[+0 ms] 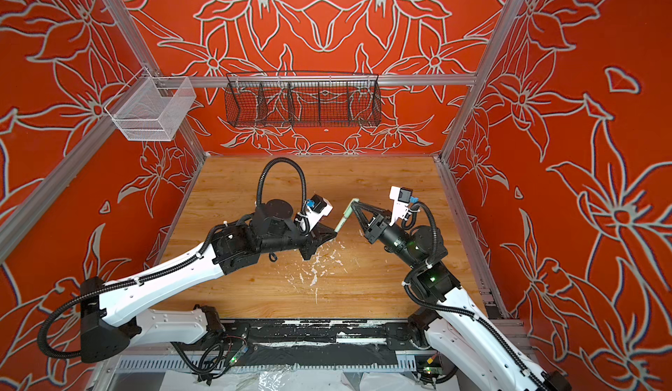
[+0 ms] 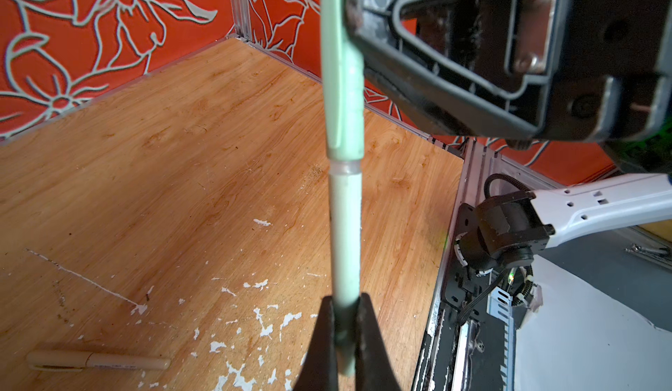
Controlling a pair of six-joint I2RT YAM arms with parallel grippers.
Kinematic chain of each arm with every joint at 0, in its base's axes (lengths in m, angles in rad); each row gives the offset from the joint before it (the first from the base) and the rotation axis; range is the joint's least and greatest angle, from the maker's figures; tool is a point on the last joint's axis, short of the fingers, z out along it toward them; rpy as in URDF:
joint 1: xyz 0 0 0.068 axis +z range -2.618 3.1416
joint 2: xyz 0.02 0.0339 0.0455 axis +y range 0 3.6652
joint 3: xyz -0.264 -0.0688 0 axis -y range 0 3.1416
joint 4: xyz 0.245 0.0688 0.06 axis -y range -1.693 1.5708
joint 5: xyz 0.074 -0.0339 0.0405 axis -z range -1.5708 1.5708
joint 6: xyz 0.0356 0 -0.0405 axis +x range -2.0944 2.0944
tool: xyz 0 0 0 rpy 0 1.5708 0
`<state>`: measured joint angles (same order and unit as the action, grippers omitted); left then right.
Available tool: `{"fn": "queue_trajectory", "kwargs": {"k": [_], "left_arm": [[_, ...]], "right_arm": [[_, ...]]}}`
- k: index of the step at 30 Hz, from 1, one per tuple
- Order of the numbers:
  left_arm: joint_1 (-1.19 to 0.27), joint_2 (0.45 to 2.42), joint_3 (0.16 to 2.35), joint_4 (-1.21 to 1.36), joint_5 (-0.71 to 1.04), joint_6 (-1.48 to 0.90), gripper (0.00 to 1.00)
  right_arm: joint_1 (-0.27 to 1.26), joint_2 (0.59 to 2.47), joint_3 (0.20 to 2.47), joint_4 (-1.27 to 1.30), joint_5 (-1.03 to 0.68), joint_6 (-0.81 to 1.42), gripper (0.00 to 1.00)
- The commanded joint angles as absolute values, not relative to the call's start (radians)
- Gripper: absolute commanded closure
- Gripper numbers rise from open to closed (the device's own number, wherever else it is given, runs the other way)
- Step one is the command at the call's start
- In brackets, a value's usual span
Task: Insert the pens into the pen caps
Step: 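Push the cap further onto the pen with the right gripper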
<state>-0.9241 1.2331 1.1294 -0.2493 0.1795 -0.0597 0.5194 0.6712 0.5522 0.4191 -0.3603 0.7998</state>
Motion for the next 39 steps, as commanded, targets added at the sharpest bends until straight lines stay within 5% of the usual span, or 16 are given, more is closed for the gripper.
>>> {"fn": "queue_trajectory", "kwargs": {"k": [1,9,19,32,39], "left_arm": [[-0.930,1.218,1.144,-0.210,0.177,-0.026,1.00],[-0.929,1.226,1.153,-0.222,0.191,-0.019,1.00],[-0.930,1.200,1.143,-0.234,0.204,-0.014,1.00],[-0.930,1.151,1.113,-0.221,0.236,-0.009,1.00],[-0.930,1.144,1.109,-0.227,0.232,-0.006,1.00]], "right_arm": [[0.533,0.668,0.549,0.433,-0.395,0.793,0.97],[0.534,0.645,0.613,0.327,-0.390,0.718,0.71],[0.526,0.609,0.774,0.089,-0.346,0.577,0.50],[0.465,0.731,0.915,-0.010,-0.528,0.576,0.46],[0.455,0.789,0.875,0.179,-0.669,0.669,0.46]]}}
